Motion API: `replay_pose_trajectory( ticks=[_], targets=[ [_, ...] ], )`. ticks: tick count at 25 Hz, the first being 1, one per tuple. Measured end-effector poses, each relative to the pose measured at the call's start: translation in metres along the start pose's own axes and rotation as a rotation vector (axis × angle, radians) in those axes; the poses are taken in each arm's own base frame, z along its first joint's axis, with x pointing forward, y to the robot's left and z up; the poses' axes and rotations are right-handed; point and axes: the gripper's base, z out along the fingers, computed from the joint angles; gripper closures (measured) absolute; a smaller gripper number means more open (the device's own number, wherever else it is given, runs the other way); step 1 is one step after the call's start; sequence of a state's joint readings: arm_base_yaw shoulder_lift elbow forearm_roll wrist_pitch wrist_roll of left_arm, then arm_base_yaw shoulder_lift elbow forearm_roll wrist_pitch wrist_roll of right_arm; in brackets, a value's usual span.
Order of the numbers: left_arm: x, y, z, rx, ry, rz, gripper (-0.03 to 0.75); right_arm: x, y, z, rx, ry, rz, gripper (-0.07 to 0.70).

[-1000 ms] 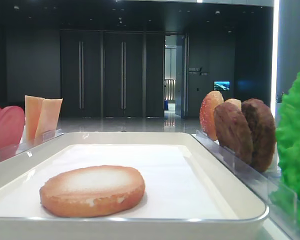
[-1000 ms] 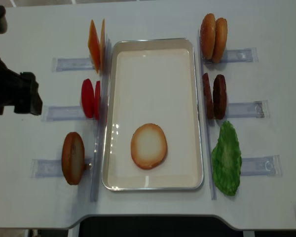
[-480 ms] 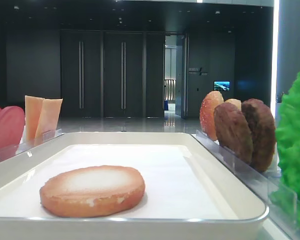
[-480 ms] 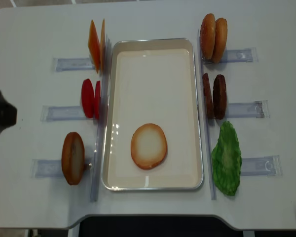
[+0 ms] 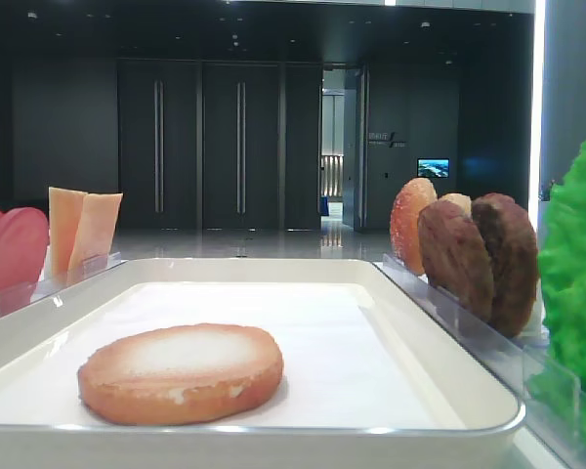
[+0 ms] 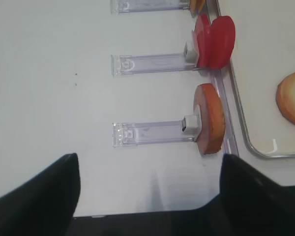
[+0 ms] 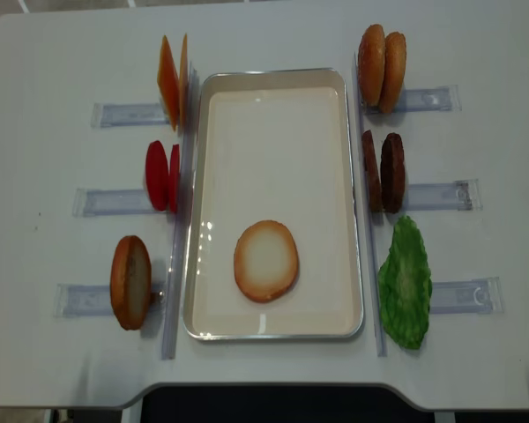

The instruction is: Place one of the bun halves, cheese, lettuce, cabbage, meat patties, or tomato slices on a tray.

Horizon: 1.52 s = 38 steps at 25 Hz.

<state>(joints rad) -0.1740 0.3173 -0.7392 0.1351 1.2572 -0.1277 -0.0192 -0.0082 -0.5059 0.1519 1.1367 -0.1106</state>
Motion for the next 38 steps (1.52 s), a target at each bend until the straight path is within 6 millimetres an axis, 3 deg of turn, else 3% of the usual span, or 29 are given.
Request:
replay_pose_trajectory(
  ticks=[7,12,20,38],
  targets=[
    [0.047,0.001,0.001,0.037,-0.092,0.014,0.024,0.000,0.000,0.000,0.000,0.000,0.000,0.107],
    [0.065,-0.003,0.012,0.086,-0.145,0.037,0.024,0.000,0.000,0.000,0.000,0.000,0.000,0.107],
    [0.064,-0.005,0.021,0.096,-0.192,0.073,0.024,0.000,0.000,0.000,0.000,0.000,0.000,0.107],
    [0.063,-0.005,0.022,0.086,-0.208,0.105,0.024,0.000,0.000,0.000,0.000,0.000,0.000,0.107]
  ],
)
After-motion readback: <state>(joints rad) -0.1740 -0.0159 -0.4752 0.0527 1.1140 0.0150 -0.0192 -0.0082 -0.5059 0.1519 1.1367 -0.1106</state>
